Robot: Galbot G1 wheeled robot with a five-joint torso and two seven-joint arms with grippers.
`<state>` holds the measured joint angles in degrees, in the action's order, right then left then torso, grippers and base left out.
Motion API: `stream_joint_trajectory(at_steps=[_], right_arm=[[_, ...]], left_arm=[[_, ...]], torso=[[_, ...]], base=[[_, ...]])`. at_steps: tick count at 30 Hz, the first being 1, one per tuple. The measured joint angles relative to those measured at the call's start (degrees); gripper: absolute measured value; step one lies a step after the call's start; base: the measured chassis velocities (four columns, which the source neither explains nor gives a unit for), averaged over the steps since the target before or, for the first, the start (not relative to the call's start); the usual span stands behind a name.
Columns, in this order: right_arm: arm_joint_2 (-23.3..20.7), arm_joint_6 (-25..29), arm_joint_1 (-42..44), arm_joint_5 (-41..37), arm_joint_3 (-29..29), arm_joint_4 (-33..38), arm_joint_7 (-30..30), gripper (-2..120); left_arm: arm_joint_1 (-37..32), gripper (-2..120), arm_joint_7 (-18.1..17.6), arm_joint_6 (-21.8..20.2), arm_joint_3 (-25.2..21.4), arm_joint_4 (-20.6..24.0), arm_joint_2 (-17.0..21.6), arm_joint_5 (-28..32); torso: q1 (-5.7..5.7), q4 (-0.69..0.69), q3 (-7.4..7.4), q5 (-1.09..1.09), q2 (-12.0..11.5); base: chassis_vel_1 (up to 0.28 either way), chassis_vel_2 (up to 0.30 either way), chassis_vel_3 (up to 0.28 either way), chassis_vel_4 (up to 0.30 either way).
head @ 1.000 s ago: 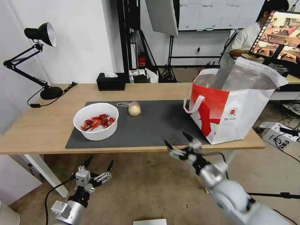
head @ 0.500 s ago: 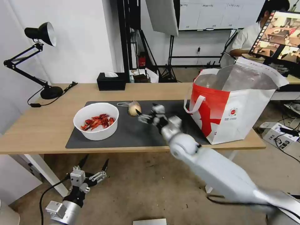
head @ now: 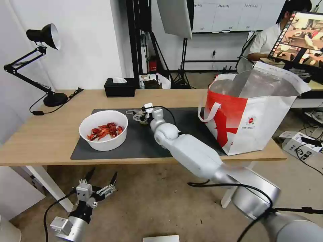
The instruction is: Pick up the trash from the table and place it into the takeout bag.
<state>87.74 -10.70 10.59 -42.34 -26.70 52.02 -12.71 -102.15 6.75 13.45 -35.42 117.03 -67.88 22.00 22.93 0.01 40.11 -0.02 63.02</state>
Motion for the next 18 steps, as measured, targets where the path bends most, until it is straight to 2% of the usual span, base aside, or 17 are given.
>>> stream_joint_trajectory(at_steps=[6,17,18], right_arm=[[0.7,-1.4,0.8,3.2,0.3,-1.8,-1.3,100],[1.1,-2.4,1.1,3.3,0.1,-2.6,-2.0,100],[1.2,-2.7,1.1,3.3,0.1,-2.6,-2.3,96]], left_arm=[[-0.5,100,0.1,0.3,-0.5,0.1,-0.2,0.1],[-0.4,100,0.2,0.4,-0.3,0.4,-0.5,0.1],[-0.5,100,0.2,0.4,-0.3,0.5,-0.5,0.1]], torso=[[0.00,-0.01,0.00,0.01,0.0],[-0.01,-0.01,0.00,0.02,0.0],[-0.01,-0.01,0.00,0.01,0.0]], base=[[0.000,0.000,0.000,0.000],[0.000,0.000,0.000,0.000],[0.000,0.000,0.000,0.000]])
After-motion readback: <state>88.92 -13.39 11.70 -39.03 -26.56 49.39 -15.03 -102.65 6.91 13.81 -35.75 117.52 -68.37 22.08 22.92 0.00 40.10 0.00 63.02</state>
